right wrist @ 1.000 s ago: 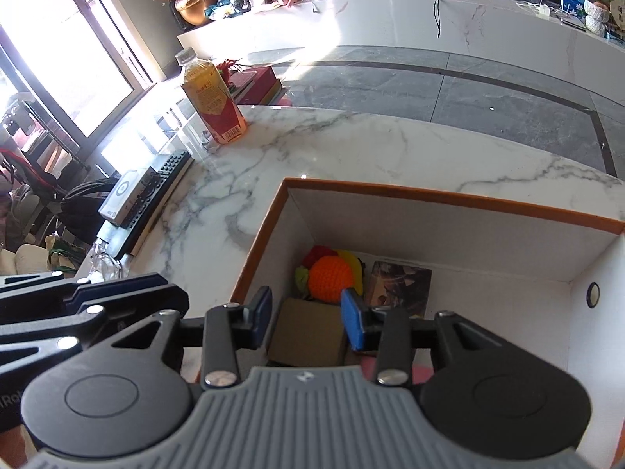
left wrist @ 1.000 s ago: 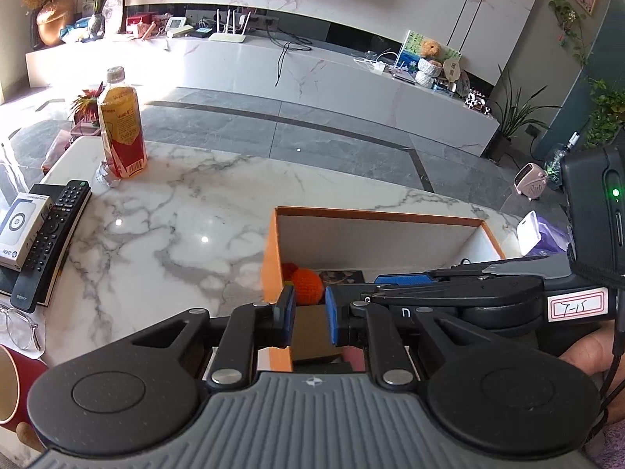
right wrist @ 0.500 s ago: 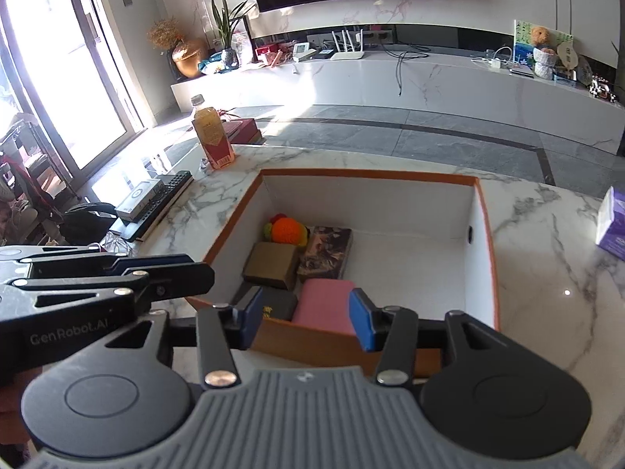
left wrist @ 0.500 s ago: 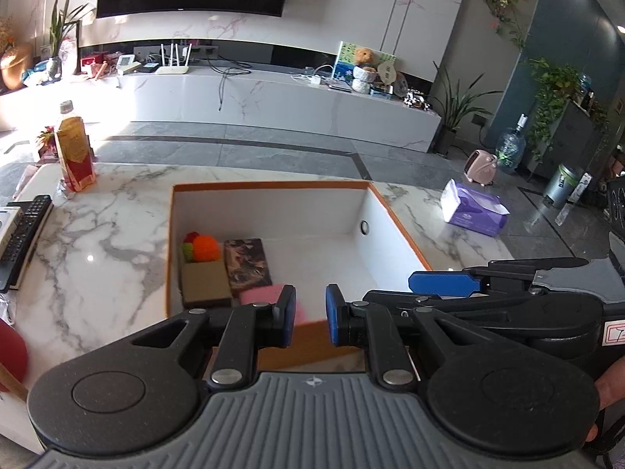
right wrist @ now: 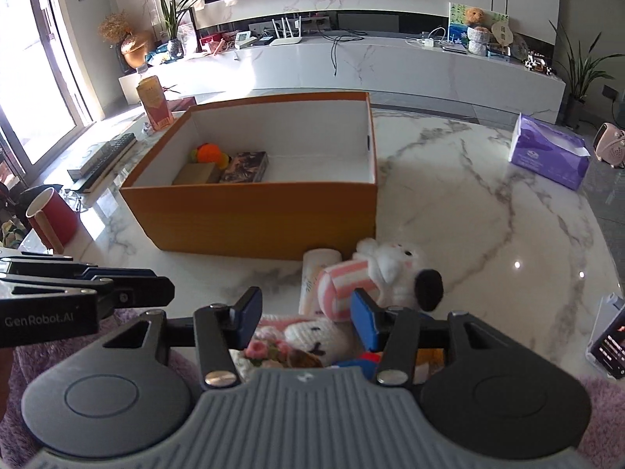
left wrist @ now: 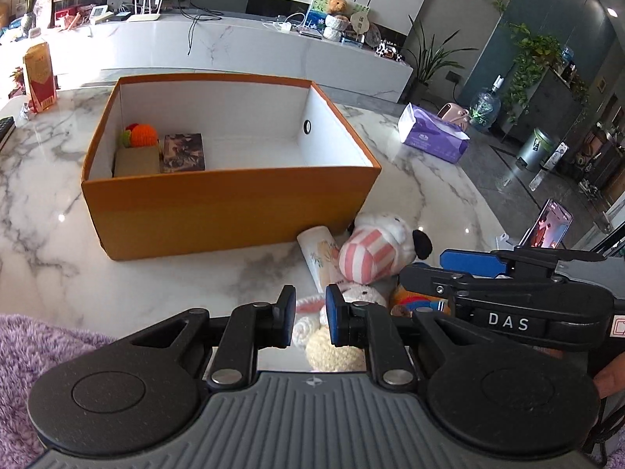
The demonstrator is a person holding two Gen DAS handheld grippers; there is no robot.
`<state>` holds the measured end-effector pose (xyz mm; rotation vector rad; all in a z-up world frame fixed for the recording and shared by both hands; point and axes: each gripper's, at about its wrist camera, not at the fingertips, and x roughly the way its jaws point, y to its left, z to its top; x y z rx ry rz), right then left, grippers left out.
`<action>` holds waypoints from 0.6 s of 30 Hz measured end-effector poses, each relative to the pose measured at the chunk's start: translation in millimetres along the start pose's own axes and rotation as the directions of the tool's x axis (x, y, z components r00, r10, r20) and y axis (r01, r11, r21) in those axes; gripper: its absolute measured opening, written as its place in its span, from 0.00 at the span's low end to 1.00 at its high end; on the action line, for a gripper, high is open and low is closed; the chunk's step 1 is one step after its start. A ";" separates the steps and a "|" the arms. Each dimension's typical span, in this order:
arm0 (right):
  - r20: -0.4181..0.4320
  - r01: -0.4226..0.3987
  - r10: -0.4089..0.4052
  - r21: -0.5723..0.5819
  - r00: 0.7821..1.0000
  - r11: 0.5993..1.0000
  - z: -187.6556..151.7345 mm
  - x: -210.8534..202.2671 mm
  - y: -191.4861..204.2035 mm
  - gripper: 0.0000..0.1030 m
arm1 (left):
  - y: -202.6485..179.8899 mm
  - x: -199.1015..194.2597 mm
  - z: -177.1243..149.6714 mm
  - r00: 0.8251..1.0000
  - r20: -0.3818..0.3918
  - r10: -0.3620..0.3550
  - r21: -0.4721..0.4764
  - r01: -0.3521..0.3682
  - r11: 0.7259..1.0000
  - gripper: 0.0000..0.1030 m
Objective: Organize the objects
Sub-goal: 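Grasp the crocheted bunny with left tool while right grasps the bear plush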
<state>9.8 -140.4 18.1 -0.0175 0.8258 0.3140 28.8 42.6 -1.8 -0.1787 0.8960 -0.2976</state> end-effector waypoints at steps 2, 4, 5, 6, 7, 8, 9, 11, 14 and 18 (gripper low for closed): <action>-0.005 0.010 -0.010 0.009 1.000 1.000 -10.1 -1.7 -5.6 0.51 | -1.6 2.4 -6.0 1.000 -0.018 -0.006 0.001 0.006 1.000 0.19; -0.011 0.015 -0.015 0.023 1.000 1.000 -19.1 -1.9 -10.8 0.51 | -3.1 4.6 -12.4 1.000 -0.028 -0.011 -0.006 0.010 1.000 0.21; -0.018 0.017 -0.016 0.029 1.000 0.999 -22.8 -0.7 -13.2 0.51 | -4.0 5.6 -14.2 0.999 -0.031 -0.014 -0.006 0.014 1.000 0.22; -0.025 0.019 -0.018 0.033 1.000 0.999 -26.0 0.9 -15.2 0.51 | -5.5 6.1 -16.8 0.999 -0.033 -0.017 -0.001 0.017 1.000 0.23; -0.030 0.024 -0.023 0.036 0.999 0.999 -28.8 2.8 -17.1 0.51 | -7.4 7.1 -18.9 0.999 -0.033 -0.015 0.006 0.016 1.000 0.23; -0.034 0.030 -0.029 0.040 0.999 0.999 -32.7 4.4 -19.1 0.51 | -9.9 7.6 -21.3 0.999 -0.032 -0.011 0.015 0.011 1.000 0.25; -0.038 0.038 -0.036 0.043 0.999 0.998 -35.3 6.4 -20.9 0.51 | -11.9 7.7 -23.3 1.000 -0.030 -0.005 0.026 0.006 1.000 0.27; -0.052 0.044 -0.041 0.054 0.998 0.998 -40.5 10.2 -24.9 0.51 | -15.4 8.8 -27.0 1.000 -0.022 0.006 0.046 -0.005 0.999 0.30; -0.049 0.051 -0.048 0.062 0.998 0.997 -46.8 11.8 -29.2 0.54 | -19.6 13.1 -31.6 0.999 -0.029 0.018 0.071 -0.016 0.997 0.38; -0.052 0.051 -0.048 0.051 0.997 0.997 -53.5 15.8 -30.5 0.58 | -23.0 19.1 -36.7 0.999 -0.042 0.031 0.097 -0.026 0.995 0.45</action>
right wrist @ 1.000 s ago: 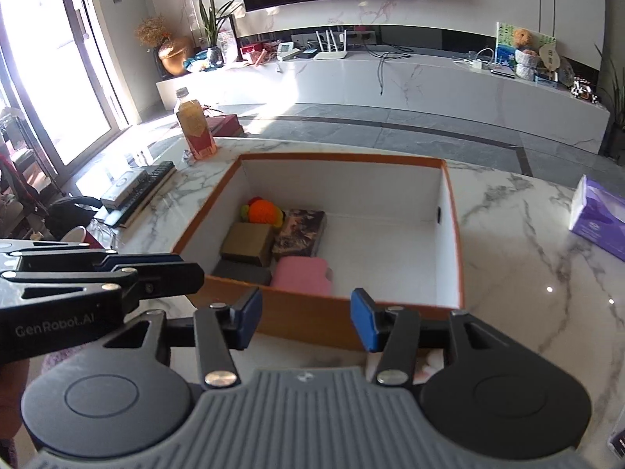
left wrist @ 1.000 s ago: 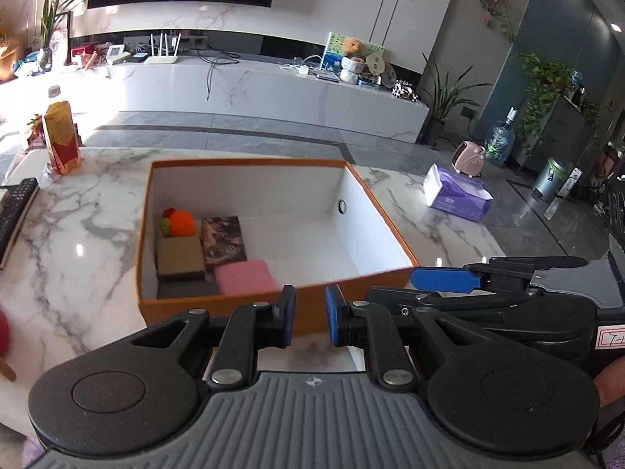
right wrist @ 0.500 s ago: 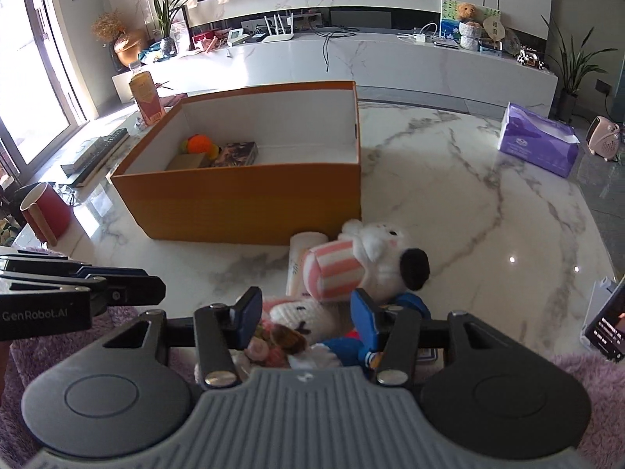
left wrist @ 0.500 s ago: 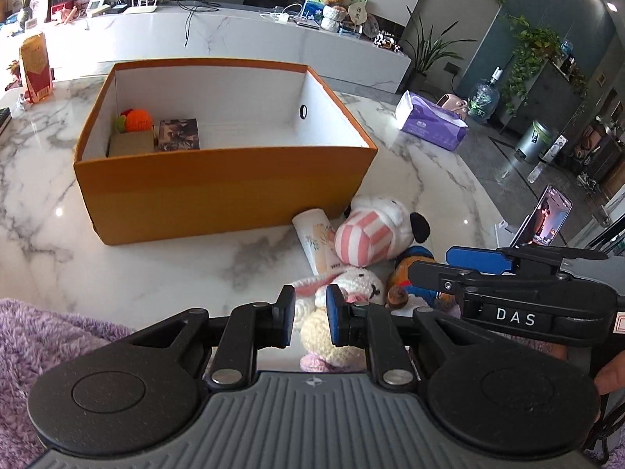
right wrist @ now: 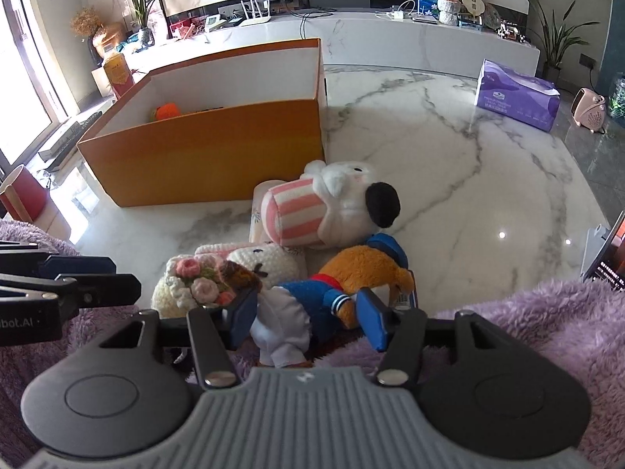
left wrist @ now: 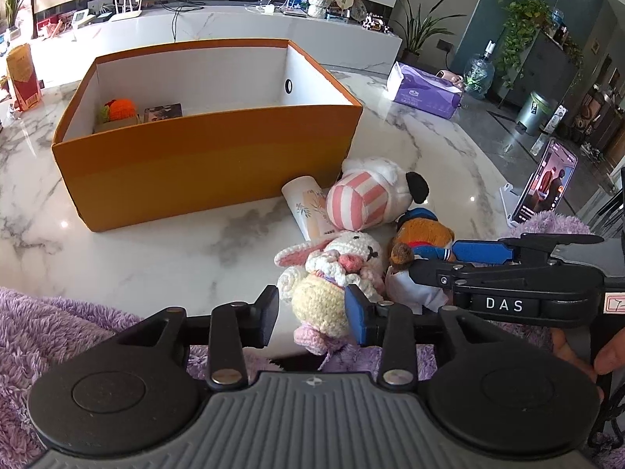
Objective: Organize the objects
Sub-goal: 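Grasp the crocheted bunny with left tool while right grasps the bear plush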
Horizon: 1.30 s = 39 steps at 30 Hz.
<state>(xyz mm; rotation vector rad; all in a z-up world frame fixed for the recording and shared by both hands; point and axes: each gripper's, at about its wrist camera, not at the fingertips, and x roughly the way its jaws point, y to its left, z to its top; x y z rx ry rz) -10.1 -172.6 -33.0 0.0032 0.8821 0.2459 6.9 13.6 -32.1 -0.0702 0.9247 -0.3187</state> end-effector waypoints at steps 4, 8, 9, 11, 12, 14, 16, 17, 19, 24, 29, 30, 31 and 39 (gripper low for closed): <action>-0.010 -0.005 0.005 -0.005 1.000 1.000 -3.3 5.5 -0.7 0.60 | -11.3 4.5 -2.9 1.000 0.000 0.003 0.088 -0.003 0.996 0.57; -0.020 -0.004 0.004 -0.010 1.000 1.000 -4.3 8.8 0.6 0.64 | -22.7 12.0 -3.5 1.000 -0.013 0.003 0.149 -0.002 0.989 0.62; -0.022 -0.005 0.004 -0.014 1.000 1.000 -4.3 9.4 1.4 0.65 | -24.3 14.3 -2.8 1.000 -0.013 -0.002 0.158 0.004 0.987 0.65; -0.026 -0.001 0.001 -0.018 1.000 1.000 -4.7 10.5 2.7 0.65 | -26.2 19.6 -0.9 1.000 -0.017 0.001 0.177 0.002 0.984 0.64; -0.029 0.012 -0.013 -0.016 1.000 1.000 -4.5 11.4 2.4 0.65 | -26.3 22.1 0.1 1.000 -0.017 0.011 0.189 -0.007 0.982 0.64; -0.042 -0.003 0.004 0.014 0.999 1.000 -3.0 12.5 -2.2 0.65 | -25.3 25.3 1.8 1.000 -0.013 0.027 0.213 -0.024 0.977 0.64; -0.047 -0.022 0.024 0.041 0.999 0.999 -1.1 11.3 -6.3 0.65 | -24.1 26.3 4.0 1.000 -0.019 0.015 0.229 -0.010 0.973 0.64; -0.050 -0.026 0.029 0.051 0.998 0.998 -0.5 10.8 -7.8 0.65 | -24.9 27.6 5.3 1.000 -0.028 0.007 0.244 0.000 0.970 0.64; -0.057 -0.028 0.031 0.062 0.998 0.998 0.5 10.9 -9.6 0.64 | -28.3 28.9 5.4 0.999 -0.038 0.001 0.295 0.010 0.955 0.64; -0.078 -0.059 0.068 0.120 0.995 0.991 6.7 9.8 -15.1 0.65 | -44.3 39.1 3.2 0.998 -0.065 0.022 0.439 0.009 0.899 0.64; -0.095 -0.062 0.077 0.148 0.993 0.987 8.7 11.5 -17.2 0.65 | -49.3 52.2 3.8 0.996 -0.084 0.031 0.447 0.010 0.894 0.65; -0.101 -0.059 0.075 0.153 0.992 0.987 9.6 12.4 -17.3 0.65 | -49.1 53.4 3.7 0.996 -0.086 0.034 0.444 0.007 0.896 0.65; -0.109 -0.056 0.074 0.162 0.991 0.985 11.2 13.7 -17.1 0.66 | -48.3 54.5 4.1 0.996 -0.087 0.036 0.438 0.006 0.899 0.65; -0.180 0.002 0.045 0.250 0.983 0.968 24.0 33.6 -14.4 0.76 | -45.1 56.2 4.4 0.995 -0.095 0.042 0.414 0.001 0.910 0.65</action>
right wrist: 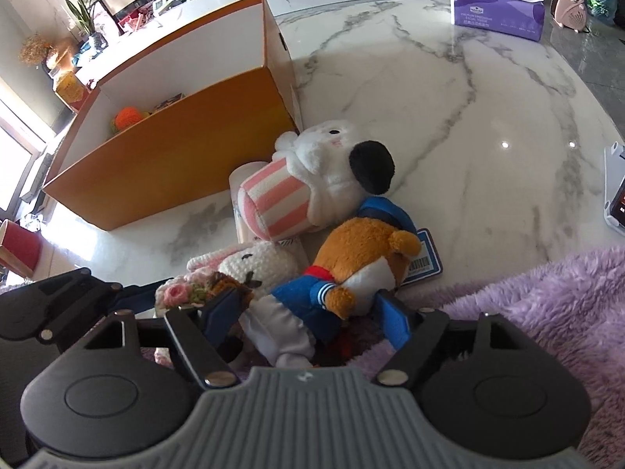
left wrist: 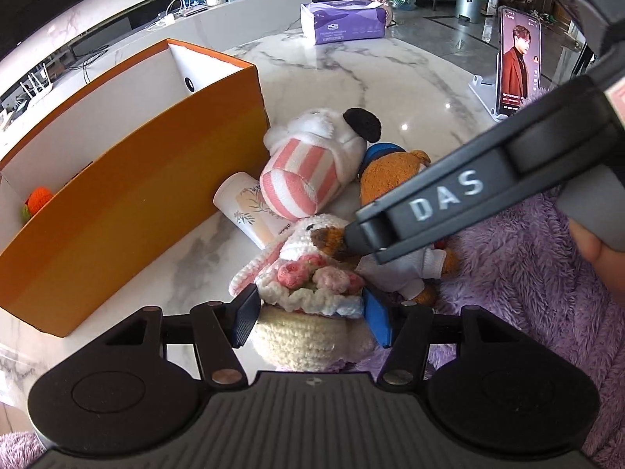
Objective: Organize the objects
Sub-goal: 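Grasp the crocheted bunny with left tool while right grasps the bear plush, then lift the bunny and bear plush and carry them toward the orange box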
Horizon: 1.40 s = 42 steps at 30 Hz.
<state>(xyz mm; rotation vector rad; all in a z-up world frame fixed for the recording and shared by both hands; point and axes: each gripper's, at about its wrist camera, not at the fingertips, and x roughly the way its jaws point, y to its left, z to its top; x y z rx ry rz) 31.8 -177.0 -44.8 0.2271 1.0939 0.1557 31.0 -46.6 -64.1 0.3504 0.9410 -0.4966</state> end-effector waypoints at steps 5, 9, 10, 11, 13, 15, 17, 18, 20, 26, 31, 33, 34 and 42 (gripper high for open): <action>-0.010 0.017 -0.016 0.019 1.000 1.000 1.0 7.2 0.6 0.78 | 2.8 2.1 -1.2 1.000 -0.001 -0.007 -0.030 0.007 1.000 0.65; -0.008 0.011 -0.010 0.022 1.000 1.000 -0.1 8.3 -1.3 0.78 | 3.1 2.6 -1.6 1.000 -0.001 -0.008 -0.034 0.008 0.999 0.65; -0.010 0.010 -0.010 0.021 1.000 1.000 0.9 9.9 -1.8 0.78 | 3.0 2.6 -1.8 1.000 -0.001 -0.007 -0.034 0.007 0.999 0.65; -0.013 0.010 -0.009 0.024 1.000 1.000 1.2 10.8 -2.0 0.79 | 3.0 2.6 -1.6 1.000 -0.001 -0.008 -0.035 0.008 0.999 0.65; -0.017 0.005 -0.005 0.033 1.000 0.999 2.5 11.8 -2.4 0.81 | 3.2 2.5 -2.1 1.000 -0.001 -0.009 -0.040 0.009 0.999 0.65; -0.016 0.002 -0.002 0.038 1.000 0.999 2.8 13.2 -2.5 0.82 | 5.3 2.5 -2.2 1.000 0.000 -0.011 -0.055 0.011 0.998 0.62; -0.012 0.008 -0.007 0.030 1.000 1.000 2.0 12.9 -0.6 0.81 | 7.3 1.4 -2.2 1.000 0.000 -0.011 -0.075 0.011 0.997 0.60; -0.010 0.011 -0.011 0.024 1.000 1.000 1.1 12.7 0.6 0.81 | 7.8 0.8 -2.2 1.000 0.001 -0.010 -0.084 0.010 0.996 0.58; 0.000 0.015 -0.015 0.012 1.000 1.000 -0.4 10.7 1.4 0.73 | 8.0 -0.8 -3.0 1.000 0.001 -0.007 -0.095 0.007 0.995 0.57; 0.017 0.004 -0.004 0.017 1.000 1.000 -4.3 2.4 -4.3 0.50 | 15.5 -10.0 -7.8 1.000 0.011 -0.009 -0.169 0.011 0.985 0.55; 0.037 0.001 -0.001 -0.008 0.999 1.000 -7.4 -6.3 1.2 0.34 | 26.6 -27.5 -9.0 0.999 0.049 -0.012 -0.230 0.023 0.973 0.54; 0.035 -0.002 0.002 0.000 0.999 1.000 -7.8 -7.6 0.5 0.34 | 30.5 -35.8 -9.3 0.997 0.072 -0.002 -0.255 0.020 0.967 0.54; 0.033 -0.005 0.005 0.007 0.999 1.000 -7.4 -8.1 -0.3 0.34 | 32.8 -39.0 -9.5 0.997 0.083 0.005 -0.270 0.018 0.963 0.54; 0.006 -0.066 0.066 0.212 0.998 0.975 5.7 -6.3 -20.9 0.49 | 62.2 -38.7 -10.1 0.994 0.096 0.048 -0.407 -0.005 0.913 0.54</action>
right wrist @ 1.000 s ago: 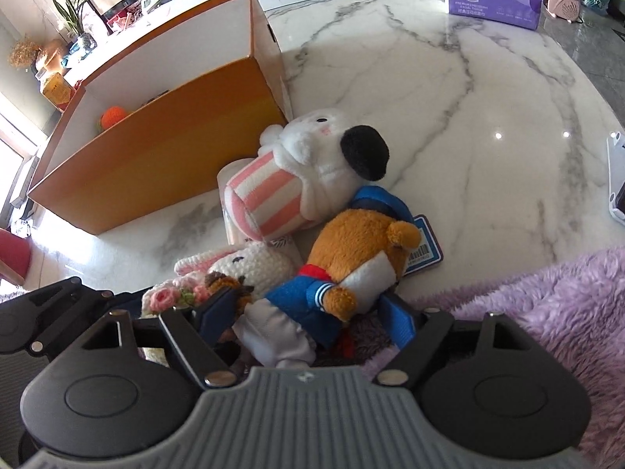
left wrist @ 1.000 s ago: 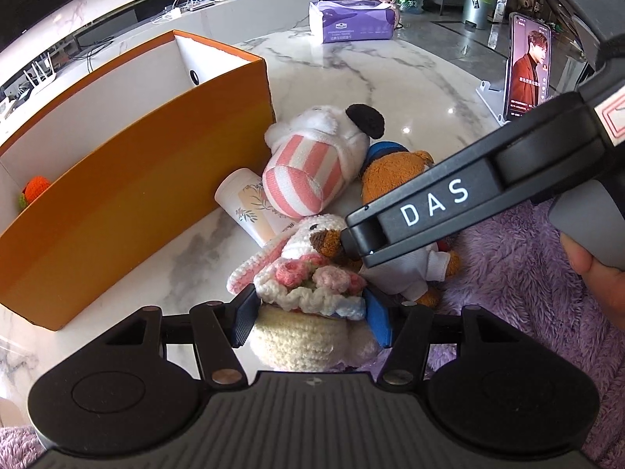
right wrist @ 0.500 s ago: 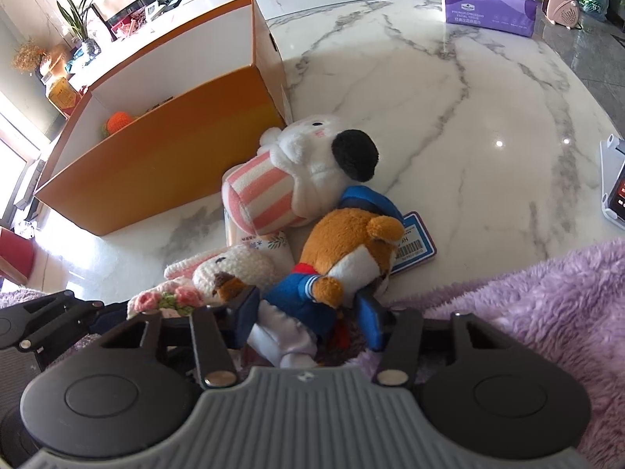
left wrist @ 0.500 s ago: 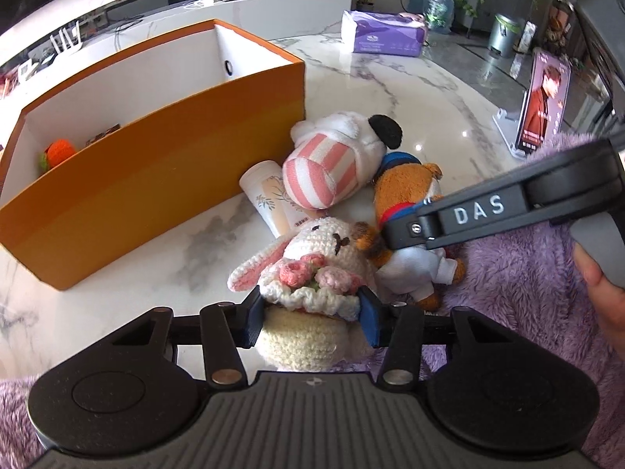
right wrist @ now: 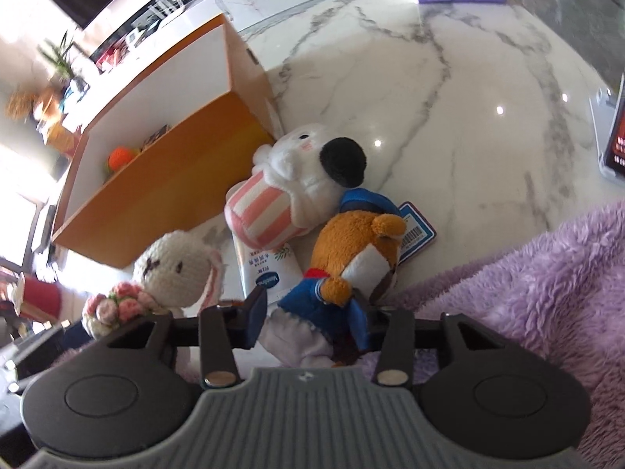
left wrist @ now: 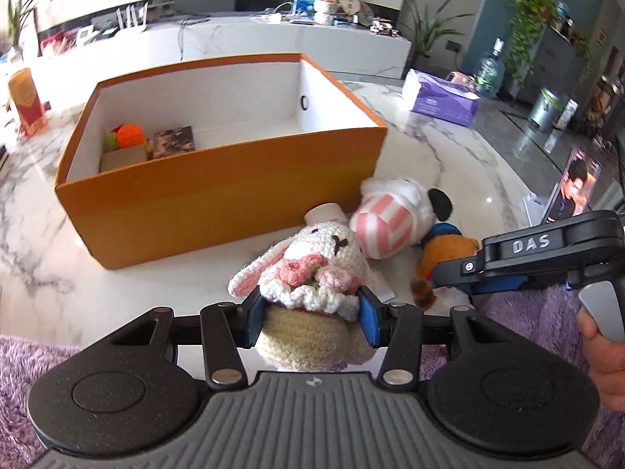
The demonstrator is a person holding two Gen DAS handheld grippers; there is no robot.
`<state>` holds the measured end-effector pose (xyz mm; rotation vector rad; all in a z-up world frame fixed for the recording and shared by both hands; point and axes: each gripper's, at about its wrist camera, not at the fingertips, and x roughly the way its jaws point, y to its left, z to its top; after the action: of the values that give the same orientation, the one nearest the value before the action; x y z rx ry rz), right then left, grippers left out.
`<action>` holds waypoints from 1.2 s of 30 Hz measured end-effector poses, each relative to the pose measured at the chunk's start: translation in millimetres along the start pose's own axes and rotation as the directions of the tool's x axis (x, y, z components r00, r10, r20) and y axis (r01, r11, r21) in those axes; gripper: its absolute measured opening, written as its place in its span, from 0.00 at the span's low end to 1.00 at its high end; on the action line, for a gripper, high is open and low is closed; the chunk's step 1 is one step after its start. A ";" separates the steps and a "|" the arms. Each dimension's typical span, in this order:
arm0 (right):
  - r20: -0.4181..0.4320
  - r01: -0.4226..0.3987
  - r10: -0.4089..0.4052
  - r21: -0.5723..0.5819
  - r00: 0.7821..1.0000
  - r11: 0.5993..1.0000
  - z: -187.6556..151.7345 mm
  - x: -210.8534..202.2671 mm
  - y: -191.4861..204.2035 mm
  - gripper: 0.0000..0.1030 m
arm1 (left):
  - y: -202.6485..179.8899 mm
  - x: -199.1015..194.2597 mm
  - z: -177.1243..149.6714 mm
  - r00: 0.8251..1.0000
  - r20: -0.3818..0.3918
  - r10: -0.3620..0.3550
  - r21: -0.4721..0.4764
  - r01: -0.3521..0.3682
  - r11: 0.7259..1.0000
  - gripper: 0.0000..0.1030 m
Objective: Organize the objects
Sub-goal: 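Lift the bunny and bear plush and carry them toward the orange box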
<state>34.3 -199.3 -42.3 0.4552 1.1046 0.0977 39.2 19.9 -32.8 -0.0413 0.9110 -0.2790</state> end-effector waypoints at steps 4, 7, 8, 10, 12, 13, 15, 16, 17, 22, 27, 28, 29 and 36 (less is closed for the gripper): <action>-0.028 0.012 -0.011 0.059 1.000 0.998 5.4 7.1 1.4 0.59 | 8.0 4.6 -1.3 1.000 -0.019 0.004 -0.031 -0.004 1.000 0.54; -0.059 0.060 -0.059 0.022 0.996 0.998 4.8 17.3 10.0 0.63 | 10.2 5.6 -2.1 1.000 -0.023 -0.001 -0.037 0.000 0.999 0.54; -0.069 0.083 -0.083 -0.001 0.994 0.997 3.6 21.4 13.1 0.63 | 10.7 5.8 -2.6 1.000 -0.023 -0.003 -0.038 0.002 0.999 0.54; -0.070 0.122 -0.124 -0.033 0.990 0.992 0.1 28.3 17.4 0.63 | 11.1 6.3 -2.9 1.000 -0.024 -0.006 -0.039 0.005 0.999 0.54; -0.065 0.142 -0.143 -0.028 0.988 0.990 -1.0 31.7 17.3 0.59 | 11.5 6.0 -4.3 1.000 -0.026 -0.010 -0.040 0.009 0.999 0.54; -0.064 0.143 -0.144 -0.021 0.987 0.989 -0.6 32.2 16.4 0.55 | 11.8 6.0 -4.6 1.000 -0.026 -0.013 -0.041 0.012 0.999 0.54; -0.070 0.137 -0.138 -0.016 0.988 0.990 0.3 34.6 13.5 0.50 | 11.7 5.6 -5.6 0.999 -0.027 -0.020 -0.042 0.019 0.999 0.54; -0.076 0.128 -0.129 -0.016 0.989 0.992 0.2 35.9 12.2 0.48 | 11.7 5.3 -5.8 0.999 -0.027 -0.023 -0.044 0.022 0.999 0.55; -0.072 0.126 -0.127 -0.017 0.989 0.992 -0.4 35.7 11.6 0.46 | 11.6 4.3 -6.2 0.999 -0.026 -0.026 -0.045 0.025 0.999 0.55; -0.009 0.129 -0.130 -0.046 0.991 0.991 -11.1 17.7 14.8 0.42 | 13.6 -8.0 -5.5 0.999 -0.008 -0.037 -0.058 0.037 0.998 0.54; 0.062 0.128 -0.121 -0.126 0.991 0.984 -19.6 -13.8 28.3 0.42 | 16.8 -26.6 3.4 0.997 0.024 -0.072 -0.100 0.074 0.992 0.54; 0.076 0.131 -0.121 -0.146 0.990 0.981 -20.4 -19.6 31.9 0.42 | 16.2 -30.6 5.8 0.996 0.032 -0.078 -0.103 0.080 0.991 0.54; 0.090 0.133 -0.119 -0.166 0.989 0.977 -21.1 -25.4 36.0 0.42 | 14.6 -35.0 8.6 0.996 0.041 -0.081 -0.104 0.085 0.991 0.54; 0.190 0.103 -0.053 -0.268 0.980 0.958 -12.9 -58.3 65.0 0.42 | 11.8 -59.5 31.9 0.986 0.108 -0.129 -0.113 0.141 0.984 0.54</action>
<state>5.9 -154.0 27.9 0.1644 0.9109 0.1366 32.4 43.9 31.0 -0.2273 0.8253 -0.3452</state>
